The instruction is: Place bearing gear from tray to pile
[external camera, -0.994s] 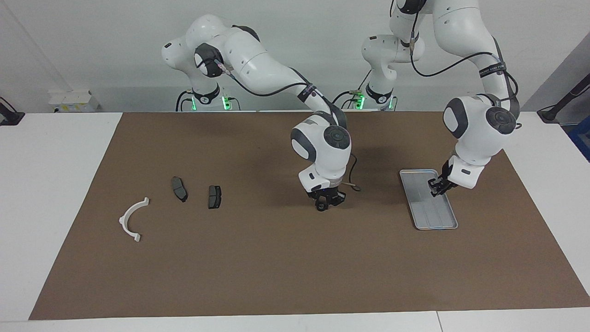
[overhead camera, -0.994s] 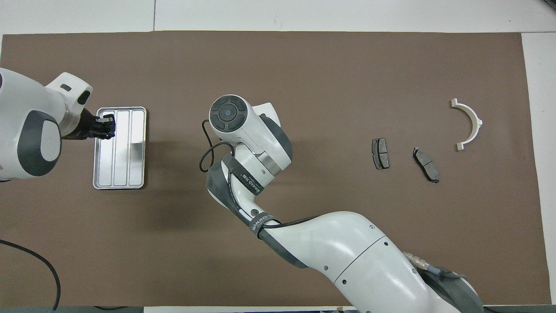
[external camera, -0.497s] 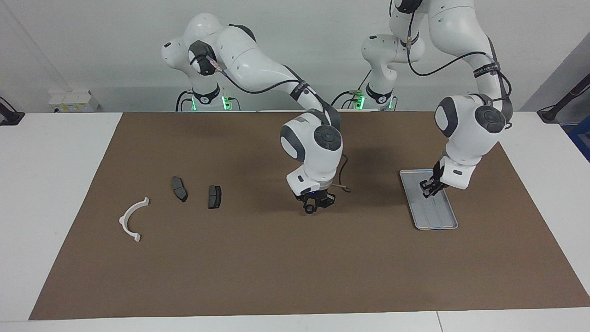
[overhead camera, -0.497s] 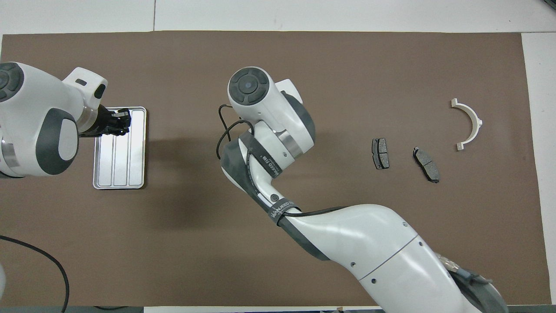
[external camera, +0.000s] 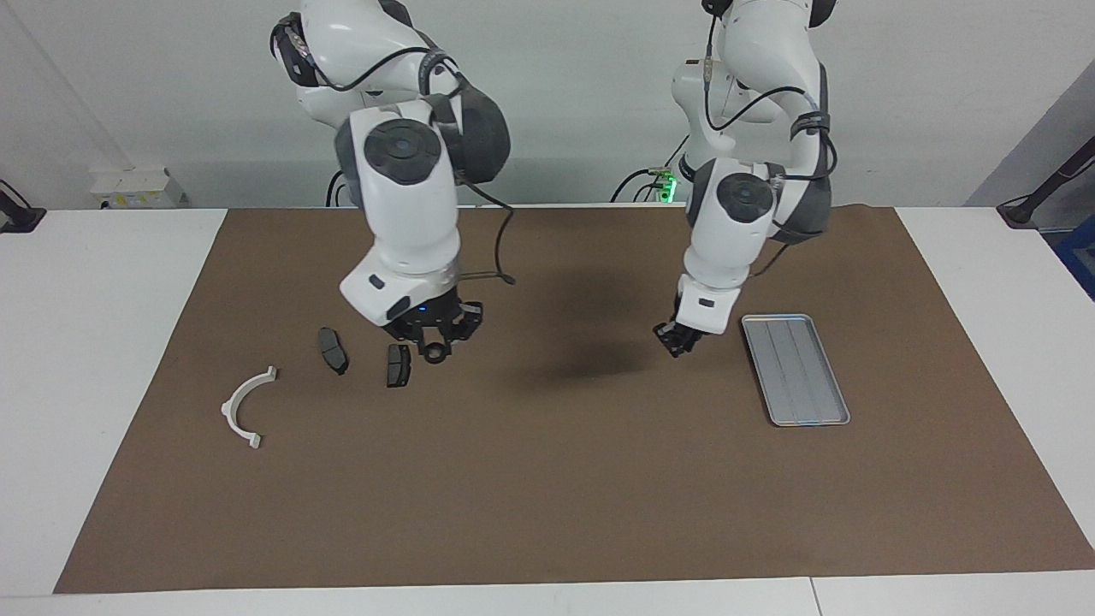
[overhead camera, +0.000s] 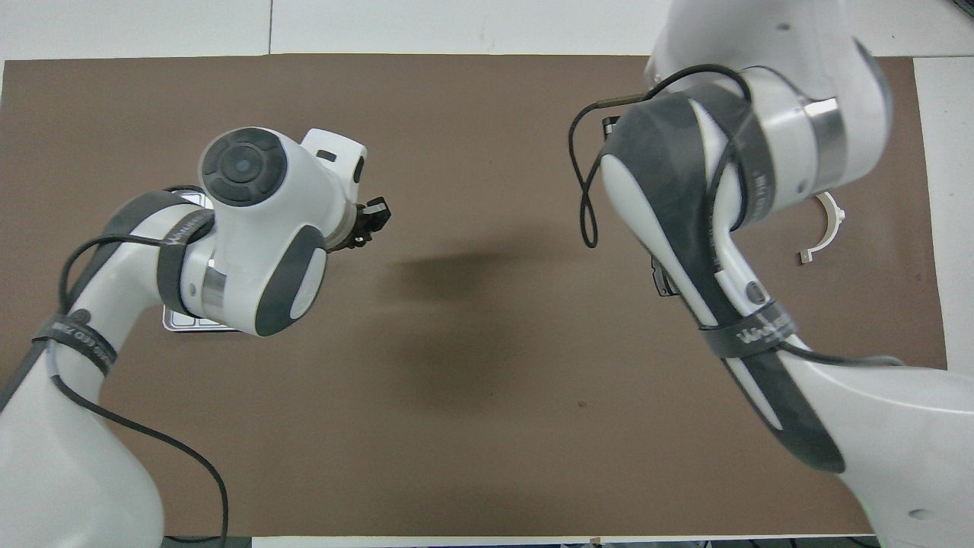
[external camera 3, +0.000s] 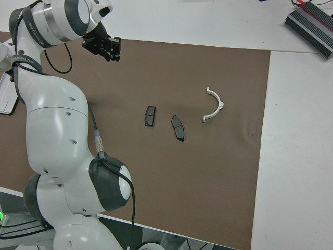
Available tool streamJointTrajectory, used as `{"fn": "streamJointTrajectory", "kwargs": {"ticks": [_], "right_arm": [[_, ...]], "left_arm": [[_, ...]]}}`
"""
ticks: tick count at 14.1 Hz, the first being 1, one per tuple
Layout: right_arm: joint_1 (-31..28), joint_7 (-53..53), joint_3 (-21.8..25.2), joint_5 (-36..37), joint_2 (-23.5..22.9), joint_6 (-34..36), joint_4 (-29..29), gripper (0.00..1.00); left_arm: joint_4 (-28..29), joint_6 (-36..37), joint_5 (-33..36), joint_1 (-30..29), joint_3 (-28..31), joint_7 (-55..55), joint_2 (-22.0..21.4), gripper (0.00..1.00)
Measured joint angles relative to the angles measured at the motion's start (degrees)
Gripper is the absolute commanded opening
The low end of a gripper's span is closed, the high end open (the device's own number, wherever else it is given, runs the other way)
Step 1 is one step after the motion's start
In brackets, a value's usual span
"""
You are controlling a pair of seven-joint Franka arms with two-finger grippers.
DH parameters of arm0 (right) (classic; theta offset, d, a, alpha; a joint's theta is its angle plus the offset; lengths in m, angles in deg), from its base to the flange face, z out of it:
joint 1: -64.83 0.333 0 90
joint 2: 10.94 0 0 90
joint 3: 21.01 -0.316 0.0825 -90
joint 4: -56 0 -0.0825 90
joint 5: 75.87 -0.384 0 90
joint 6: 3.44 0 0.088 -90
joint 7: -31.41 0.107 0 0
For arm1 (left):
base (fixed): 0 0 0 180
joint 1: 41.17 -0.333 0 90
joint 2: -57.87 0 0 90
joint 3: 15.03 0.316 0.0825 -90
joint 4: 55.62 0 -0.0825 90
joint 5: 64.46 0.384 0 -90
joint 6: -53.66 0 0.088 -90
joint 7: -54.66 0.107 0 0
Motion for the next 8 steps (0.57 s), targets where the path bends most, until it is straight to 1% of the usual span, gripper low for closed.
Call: {"fn": "streamJointTrajectory", "kwargs": {"ticks": [2, 4, 6, 8], "right_arm": [[-5.3, -8.5, -0.1, -0.6, -0.1, -1.3, -1.7, 0.0], [-8.9, -13.3, -0.2, -1.2, -0.2, -6.8, -6.1, 0.0], [-10.4, -14.9, -0.3, -1.3, -0.2, -14.6, -12.6, 0.0], [-10.4, -15.0, -0.5, -1.3, -0.2, -22.0, -19.5, 0.0]], "left_arm": [[-5.3, -0.9, 0.0, 4.4, 0.0, -6.7, 5.9, 0.03], [-7.9, -4.3, 0.0, 5.3, 0.1, -8.5, 10.6, 0.03], [-8.9, -5.2, -0.1, 5.3, 0.4, -9.3, 13.2, 0.04], [-10.0, -5.0, -0.1, 6.0, 0.2, -11.0, 14.4, 0.04]]}}
